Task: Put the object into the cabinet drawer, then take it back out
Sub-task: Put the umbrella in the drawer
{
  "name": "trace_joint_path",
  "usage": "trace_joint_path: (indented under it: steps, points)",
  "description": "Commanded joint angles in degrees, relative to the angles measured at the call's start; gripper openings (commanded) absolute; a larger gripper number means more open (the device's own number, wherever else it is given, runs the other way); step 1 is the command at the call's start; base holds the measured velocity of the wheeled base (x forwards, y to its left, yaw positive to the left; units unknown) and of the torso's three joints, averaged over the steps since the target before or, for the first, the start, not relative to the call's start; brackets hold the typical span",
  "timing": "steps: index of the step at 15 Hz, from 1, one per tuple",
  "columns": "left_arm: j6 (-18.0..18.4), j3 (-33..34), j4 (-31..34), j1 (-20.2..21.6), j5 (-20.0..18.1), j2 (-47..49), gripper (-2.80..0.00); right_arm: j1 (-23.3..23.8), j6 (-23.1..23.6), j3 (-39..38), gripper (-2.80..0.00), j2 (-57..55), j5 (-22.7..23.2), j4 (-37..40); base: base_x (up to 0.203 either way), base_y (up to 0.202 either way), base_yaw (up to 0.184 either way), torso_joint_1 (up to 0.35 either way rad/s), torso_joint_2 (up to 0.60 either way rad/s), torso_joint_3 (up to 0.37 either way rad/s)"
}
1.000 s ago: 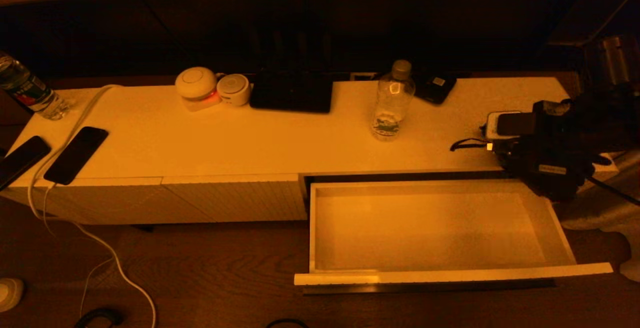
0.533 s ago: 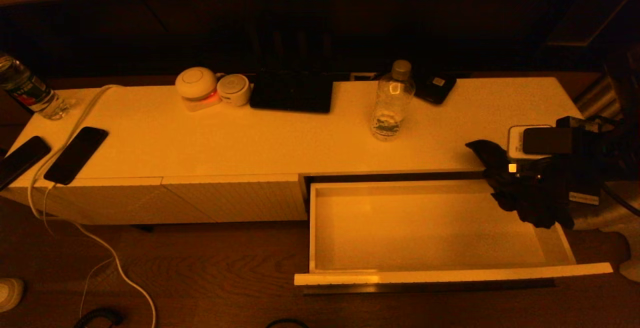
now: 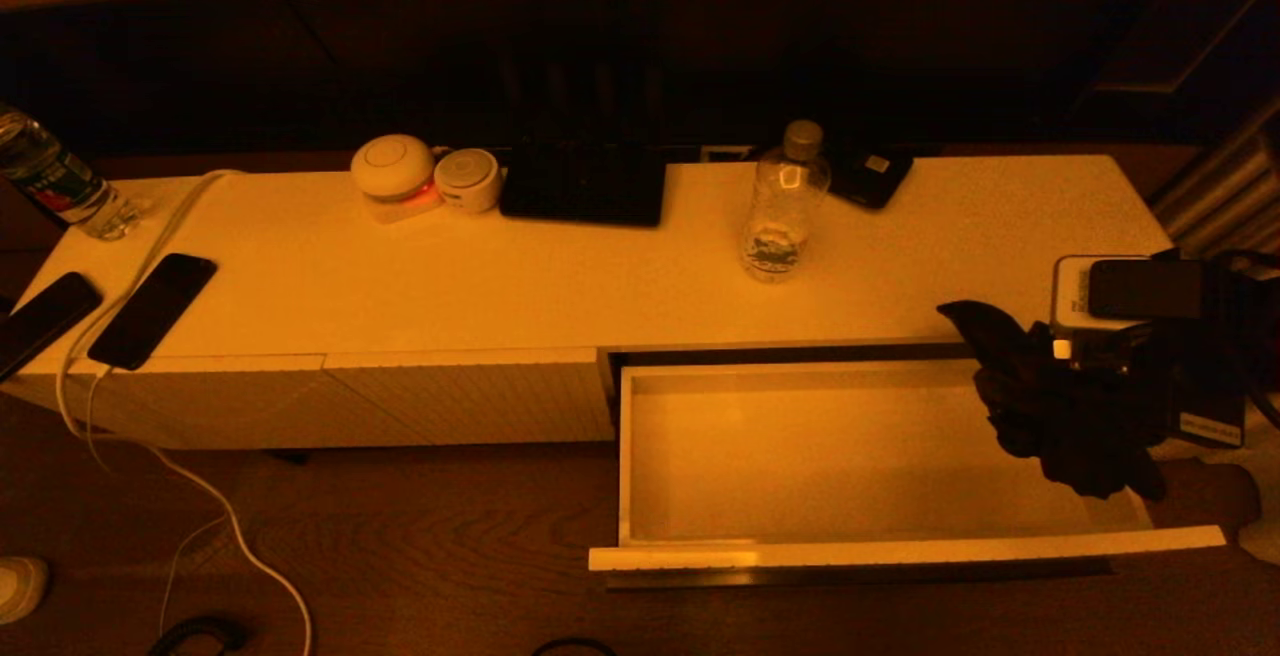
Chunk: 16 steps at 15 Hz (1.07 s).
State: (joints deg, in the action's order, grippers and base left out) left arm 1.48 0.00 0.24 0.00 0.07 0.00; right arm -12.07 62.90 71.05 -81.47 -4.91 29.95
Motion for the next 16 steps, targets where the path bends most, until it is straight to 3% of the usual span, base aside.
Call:
trace_joint_path:
  steps: [1, 5, 12, 16]
  points:
    - [0.02, 0.00, 0.02, 0.00, 0.01, 0.00, -2.80, -0.06, 0.30, -0.68, -2.80, 0.43, 0.07, 0.19, 0.000, 0.000, 0.000, 0.000, 0.00, 0.000]
    - [0.02, 0.00, 0.02, 0.00, 0.01, 0.00, -2.80, 0.64, 0.27, -2.49, -2.80, -0.33, 1.08, -0.02, 0.000, 0.000, 0.000, 0.000, 0.00, 0.000]
    - [0.02, 0.00, 0.02, 0.00, 0.01, 0.00, -2.80, 8.46, 1.28, -2.01, -2.80, -7.09, 4.19, -4.16, 0.000, 0.000, 0.000, 0.000, 0.00, 0.000]
    - [0.02, 0.00, 0.02, 0.00, 0.01, 0.00, -2.80, 11.70, 5.60, -0.85, -2.80, -8.75, 4.53, -4.52, 0.000, 0.000, 0.000, 0.000, 0.00, 0.000]
